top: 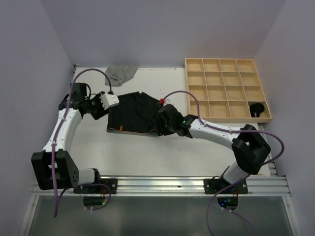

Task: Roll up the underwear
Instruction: Flatten the underwear

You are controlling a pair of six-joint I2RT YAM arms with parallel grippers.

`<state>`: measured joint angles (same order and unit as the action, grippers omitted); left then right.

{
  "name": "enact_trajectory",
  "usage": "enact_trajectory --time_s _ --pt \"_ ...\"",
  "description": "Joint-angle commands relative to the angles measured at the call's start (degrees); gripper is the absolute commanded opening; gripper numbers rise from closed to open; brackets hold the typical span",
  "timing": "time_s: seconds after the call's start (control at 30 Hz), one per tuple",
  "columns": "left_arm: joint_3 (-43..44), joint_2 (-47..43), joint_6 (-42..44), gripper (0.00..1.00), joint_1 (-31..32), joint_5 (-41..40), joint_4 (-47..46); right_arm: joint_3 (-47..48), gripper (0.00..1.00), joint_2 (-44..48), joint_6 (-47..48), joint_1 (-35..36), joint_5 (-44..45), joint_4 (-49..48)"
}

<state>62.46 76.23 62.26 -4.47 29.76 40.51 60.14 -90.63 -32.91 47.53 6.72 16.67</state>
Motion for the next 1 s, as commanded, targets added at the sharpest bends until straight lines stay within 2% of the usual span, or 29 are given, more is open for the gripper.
enact_trajectory --time_s 0.0,0.13,0.3,0.57,0.7,0.83,0.97 --pt "-3.7 1.2 11.2 0.56 -0.2 1.0 0.9 -2.5 0.42 -4.1 -0.2 4.9 6.0 -1.3" --pt "-3.8 2.2 13.1 0.57 -0.1 3.5 2.5 -1.8 0.45 -8.6 -2.9 7.9 14.2 -2.1" --pt "-7.3 1.3 13.4 0.57 0.0 3.2 -0.6 -5.3 0.45 -6.9 -3.5 8.4 21.5 -6.3" --pt "-8.3 3.8 15.1 0.55 0.1 4.2 1.1 -7.8 0.42 -5.4 7.0 8.5 19.3 -15.3" --pt "-10.0 3.1 17.3 0.55 0.7 2.3 1.2 -9.3 0.43 -5.3 9.4 10.0 17.8 -20.3" --pt "-13.0 1.4 20.4 0.56 1.7 0.1 -1.0 -10.6 0.45 -5.3 10.6 13.0 21.7 -24.0" --pt "-18.8 -1.0 25.4 0.56 2.5 -1.4 -4.9 -11.9 0.46 -6.0 16.9 15.7 27.8 -30.4"
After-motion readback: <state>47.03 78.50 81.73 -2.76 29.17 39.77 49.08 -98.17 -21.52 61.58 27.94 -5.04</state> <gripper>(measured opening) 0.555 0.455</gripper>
